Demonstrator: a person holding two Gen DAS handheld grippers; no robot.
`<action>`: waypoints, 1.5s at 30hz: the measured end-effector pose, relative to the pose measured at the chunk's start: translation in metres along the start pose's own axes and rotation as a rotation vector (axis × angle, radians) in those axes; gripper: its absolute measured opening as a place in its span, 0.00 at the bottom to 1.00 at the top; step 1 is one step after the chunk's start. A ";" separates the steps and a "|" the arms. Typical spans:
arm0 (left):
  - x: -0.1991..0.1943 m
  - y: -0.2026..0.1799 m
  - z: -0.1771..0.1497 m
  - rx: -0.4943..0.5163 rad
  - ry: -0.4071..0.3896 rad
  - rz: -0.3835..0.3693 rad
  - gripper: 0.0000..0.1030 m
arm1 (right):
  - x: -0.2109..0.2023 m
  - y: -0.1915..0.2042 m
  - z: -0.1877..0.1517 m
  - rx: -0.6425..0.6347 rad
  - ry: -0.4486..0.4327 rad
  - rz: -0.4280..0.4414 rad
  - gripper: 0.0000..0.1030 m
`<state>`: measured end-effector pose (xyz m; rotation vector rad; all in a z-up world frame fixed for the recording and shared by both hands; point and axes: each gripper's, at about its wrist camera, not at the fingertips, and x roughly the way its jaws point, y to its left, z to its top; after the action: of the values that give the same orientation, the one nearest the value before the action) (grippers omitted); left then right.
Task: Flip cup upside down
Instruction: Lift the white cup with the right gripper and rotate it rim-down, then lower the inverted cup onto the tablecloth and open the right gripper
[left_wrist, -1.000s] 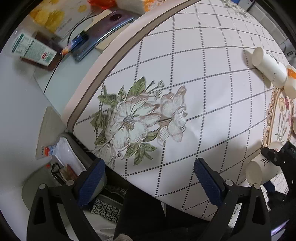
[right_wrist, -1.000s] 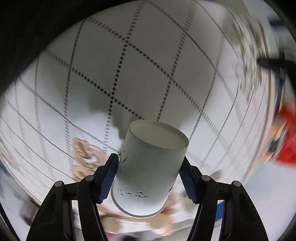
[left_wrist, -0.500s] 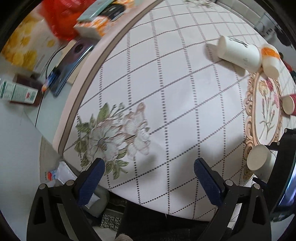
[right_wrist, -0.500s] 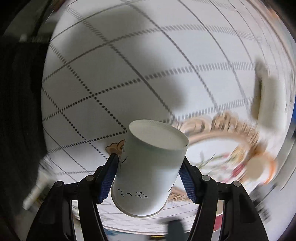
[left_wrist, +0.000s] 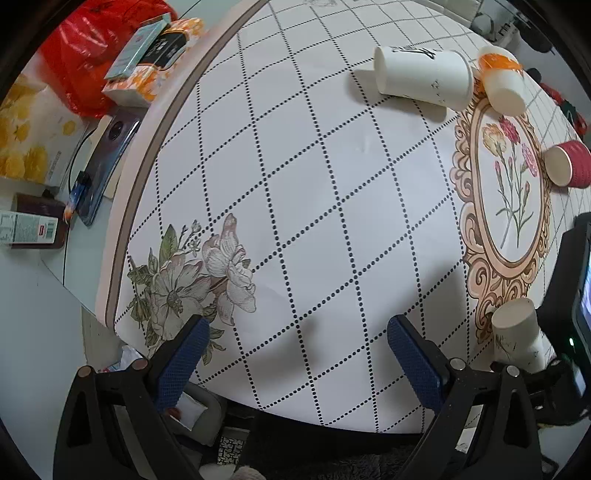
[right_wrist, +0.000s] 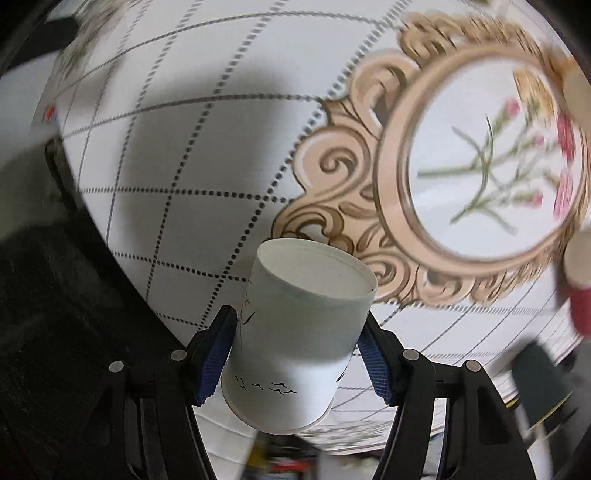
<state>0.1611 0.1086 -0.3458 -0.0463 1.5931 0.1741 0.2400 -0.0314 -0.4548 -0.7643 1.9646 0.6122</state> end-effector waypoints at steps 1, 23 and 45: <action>0.000 -0.002 0.000 0.008 0.001 0.001 0.96 | 0.005 -0.007 -0.002 0.045 0.005 0.004 0.65; 0.002 -0.019 -0.008 0.095 0.005 0.004 0.96 | 0.021 -0.151 -0.022 0.428 -0.062 0.148 0.67; 0.002 -0.056 -0.003 0.172 0.019 0.012 0.96 | -0.051 -0.208 -0.121 0.788 -0.944 -0.046 0.60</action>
<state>0.1662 0.0527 -0.3521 0.0953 1.6221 0.0457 0.3404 -0.2427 -0.3779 0.0166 1.1262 0.0754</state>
